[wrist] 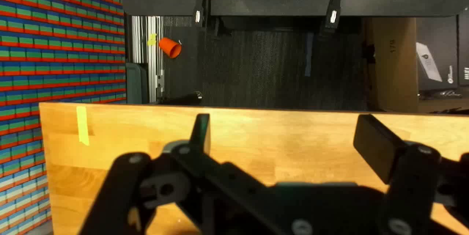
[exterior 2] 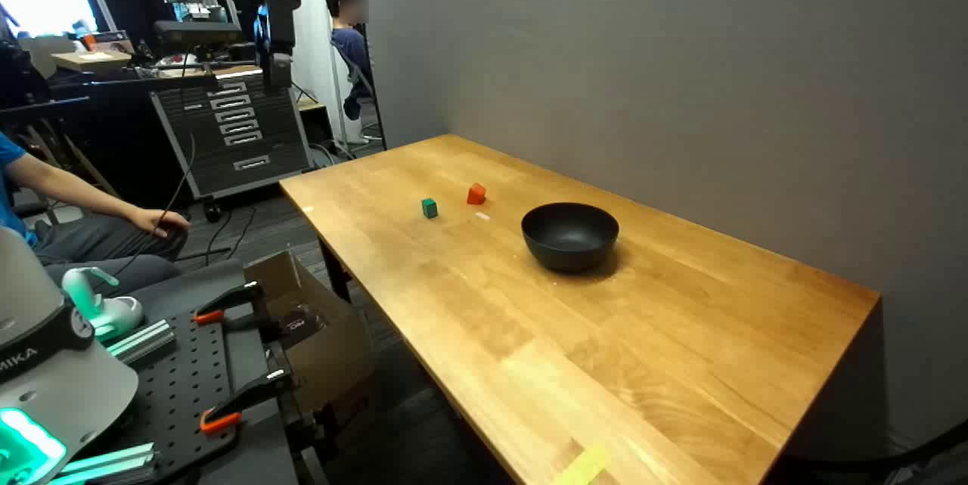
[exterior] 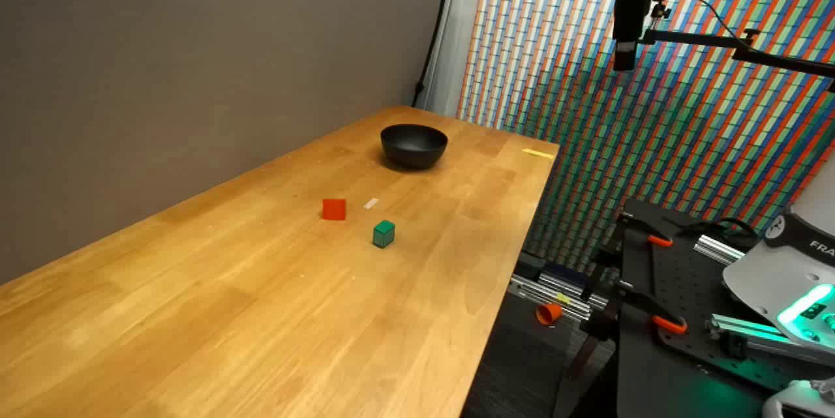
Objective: Put the blocks in the bowl
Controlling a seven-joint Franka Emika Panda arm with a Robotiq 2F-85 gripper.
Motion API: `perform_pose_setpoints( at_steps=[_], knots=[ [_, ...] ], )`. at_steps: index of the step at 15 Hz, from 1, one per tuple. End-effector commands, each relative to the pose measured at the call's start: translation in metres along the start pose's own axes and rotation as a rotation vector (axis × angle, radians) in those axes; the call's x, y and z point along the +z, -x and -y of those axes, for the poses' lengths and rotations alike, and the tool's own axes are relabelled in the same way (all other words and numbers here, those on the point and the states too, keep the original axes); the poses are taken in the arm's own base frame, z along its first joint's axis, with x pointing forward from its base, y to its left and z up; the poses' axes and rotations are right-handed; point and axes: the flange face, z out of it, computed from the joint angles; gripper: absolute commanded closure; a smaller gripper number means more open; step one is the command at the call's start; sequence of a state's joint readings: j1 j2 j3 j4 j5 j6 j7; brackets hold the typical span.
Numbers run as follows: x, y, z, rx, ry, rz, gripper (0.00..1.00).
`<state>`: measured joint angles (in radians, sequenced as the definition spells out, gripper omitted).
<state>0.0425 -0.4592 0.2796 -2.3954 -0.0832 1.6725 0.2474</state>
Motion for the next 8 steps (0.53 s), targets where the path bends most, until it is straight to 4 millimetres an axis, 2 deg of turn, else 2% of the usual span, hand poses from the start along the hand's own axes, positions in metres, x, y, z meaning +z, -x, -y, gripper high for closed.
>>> perform_pose_setpoints(
  at_steps=[1,8],
  knots=[
    [-0.0019,-0.0003,0.0,0.0,-0.001,-0.003,0.0],
    [-0.0054,-0.0004,-0.0003,0.001,-0.002,-0.011,0.0]
  ],
)
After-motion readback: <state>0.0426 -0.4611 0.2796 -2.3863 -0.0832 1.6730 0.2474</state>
